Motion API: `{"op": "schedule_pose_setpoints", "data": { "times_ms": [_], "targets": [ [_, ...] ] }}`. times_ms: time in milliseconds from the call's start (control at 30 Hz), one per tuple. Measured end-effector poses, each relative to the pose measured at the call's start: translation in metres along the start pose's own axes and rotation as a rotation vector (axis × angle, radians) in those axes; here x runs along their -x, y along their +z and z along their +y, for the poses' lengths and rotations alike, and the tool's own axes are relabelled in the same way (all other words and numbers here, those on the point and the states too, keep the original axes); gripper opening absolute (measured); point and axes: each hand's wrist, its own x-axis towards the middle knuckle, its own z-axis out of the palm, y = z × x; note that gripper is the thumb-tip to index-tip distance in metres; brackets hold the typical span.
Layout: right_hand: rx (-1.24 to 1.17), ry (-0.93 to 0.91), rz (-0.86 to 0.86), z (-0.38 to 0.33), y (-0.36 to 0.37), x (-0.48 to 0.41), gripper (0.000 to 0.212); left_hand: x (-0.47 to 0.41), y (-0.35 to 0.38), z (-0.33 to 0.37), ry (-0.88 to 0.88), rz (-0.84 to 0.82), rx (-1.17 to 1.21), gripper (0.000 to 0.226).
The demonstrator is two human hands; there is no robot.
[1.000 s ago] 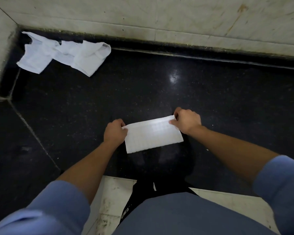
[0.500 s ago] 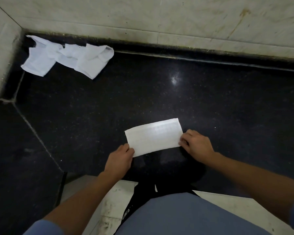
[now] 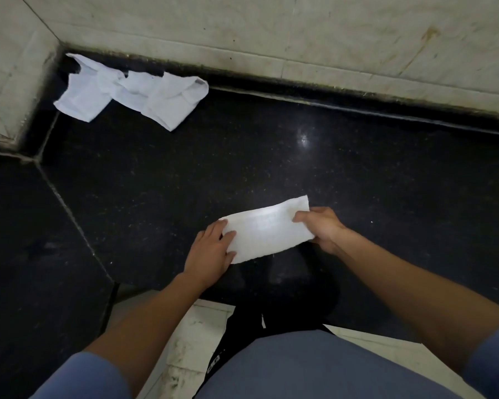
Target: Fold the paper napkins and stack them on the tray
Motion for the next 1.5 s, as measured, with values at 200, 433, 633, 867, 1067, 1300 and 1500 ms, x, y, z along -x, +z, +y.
{"op": "schedule_pose_setpoints", "data": {
  "times_ms": [200, 433, 633, 867, 1067, 1300, 1500],
  "targets": [
    [0.644, -0.353, -0.074, 0.007, 0.07, 0.007, 0.014, 0.026, -0.011, -0.037, -0.27, 0.135, 0.119, 0.035],
    [0.876, -0.421, -0.13, 0.029, 0.116, -0.011, 0.026, 0.046, -0.016, -0.057, -0.361, 0.152, 0.119, 0.028],
    [0.787, -0.551, -0.136, 0.027, 0.077, -0.01, 0.016, 0.019, -0.018, -0.011, -0.332, 0.156, 0.3, 0.017],
    [1.103, -0.812, 0.051, 0.022, 0.06, -0.015, 0.035, -0.014, -0.014, 0.037, -0.74, -0.079, 0.497, 0.033],
    [1.279, -0.796, 0.03, -0.003, 0.075, -0.026, 0.033, -0.018, -0.013, 0.036, -0.844, -0.09, 0.611, 0.016],
    [1.313, -0.982, -0.027, -0.004, 0.082, -0.028, 0.023, 0.004, -0.001, 0.039, -0.853, 0.145, 0.858, 0.019],
    [1.335, -0.939, -0.032, 0.003, 0.08, -0.034, 0.031, 0.006, 0.0, 0.03, -1.038, 0.197, 1.131, 0.014]
  ]
}}
